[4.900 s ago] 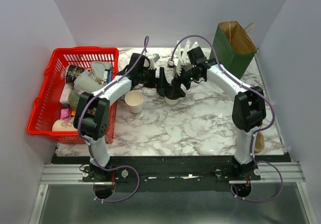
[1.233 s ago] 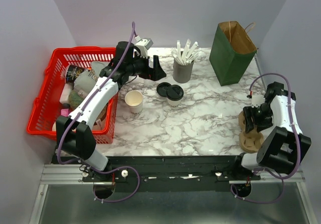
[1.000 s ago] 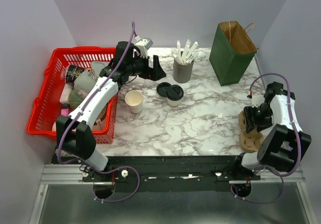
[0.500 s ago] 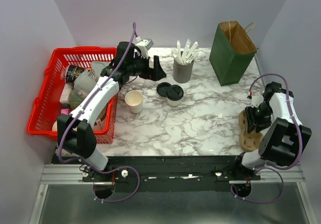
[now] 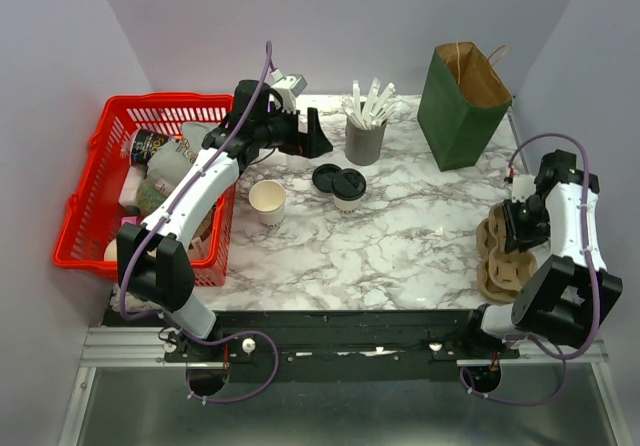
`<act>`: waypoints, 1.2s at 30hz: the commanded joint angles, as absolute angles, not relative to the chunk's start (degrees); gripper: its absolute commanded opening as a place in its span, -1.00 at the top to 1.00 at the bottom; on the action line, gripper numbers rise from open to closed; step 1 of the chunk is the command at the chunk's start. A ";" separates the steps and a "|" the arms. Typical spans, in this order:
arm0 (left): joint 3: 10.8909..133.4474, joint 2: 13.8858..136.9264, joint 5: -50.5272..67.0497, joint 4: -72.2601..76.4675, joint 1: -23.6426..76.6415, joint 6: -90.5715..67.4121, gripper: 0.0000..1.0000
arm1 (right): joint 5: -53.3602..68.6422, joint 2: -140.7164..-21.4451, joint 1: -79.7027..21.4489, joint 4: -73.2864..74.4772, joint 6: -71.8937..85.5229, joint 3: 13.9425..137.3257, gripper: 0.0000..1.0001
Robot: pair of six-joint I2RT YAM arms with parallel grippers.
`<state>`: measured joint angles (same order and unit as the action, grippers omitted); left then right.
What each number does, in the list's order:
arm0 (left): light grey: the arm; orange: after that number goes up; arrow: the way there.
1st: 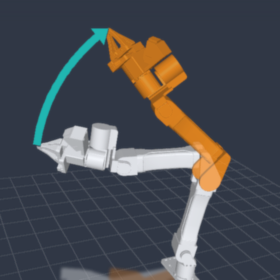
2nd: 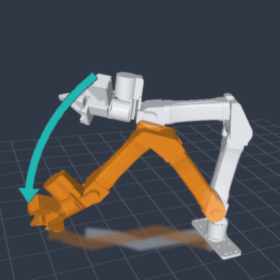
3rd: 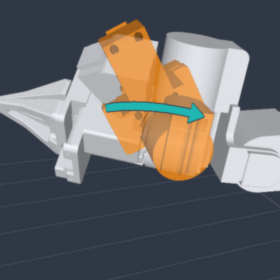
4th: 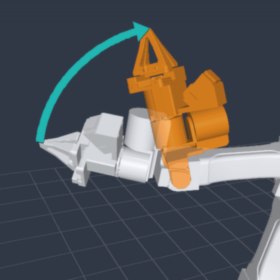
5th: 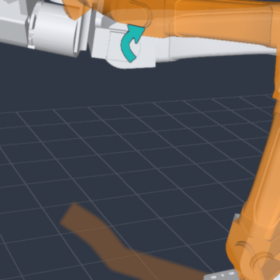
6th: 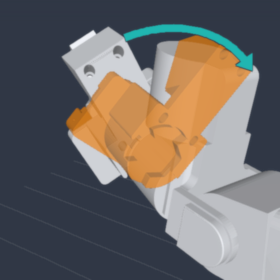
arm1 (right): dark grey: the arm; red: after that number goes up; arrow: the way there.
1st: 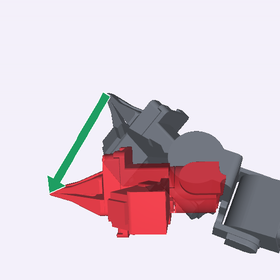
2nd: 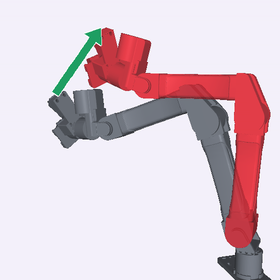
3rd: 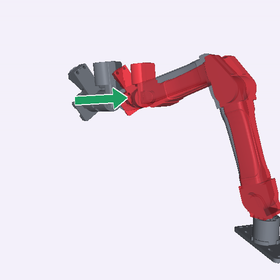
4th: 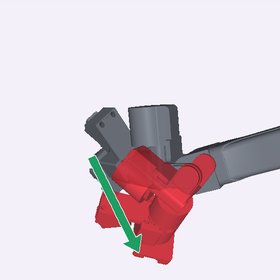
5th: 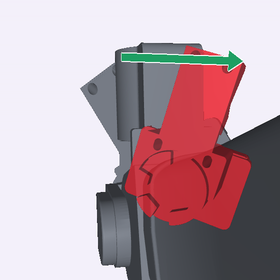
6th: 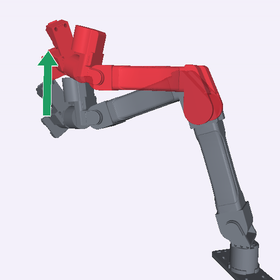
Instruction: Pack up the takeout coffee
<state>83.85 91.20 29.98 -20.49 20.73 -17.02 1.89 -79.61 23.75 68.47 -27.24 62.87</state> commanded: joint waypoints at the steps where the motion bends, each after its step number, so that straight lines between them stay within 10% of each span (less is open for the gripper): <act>1: 85.61 91.58 29.97 -21.88 20.48 -17.58 -0.97 | -0.36 -75.50 24.17 74.87 -28.38 69.25 0.71; 12: 88.24 89.91 28.83 -22.76 19.60 -12.57 -0.97 | 12.74 -69.53 2.23 75.69 -43.30 71.81 0.81; 29: 91.41 87.98 25.58 -26.54 17.32 -6.77 -0.97 | 8.53 -64.52 -31.55 61.18 -72.59 42.72 0.69; 36: 91.93 88.15 26.01 -27.16 17.23 -7.20 -0.97 | 6.86 -61.71 -32.43 60.37 -75.58 41.48 -0.30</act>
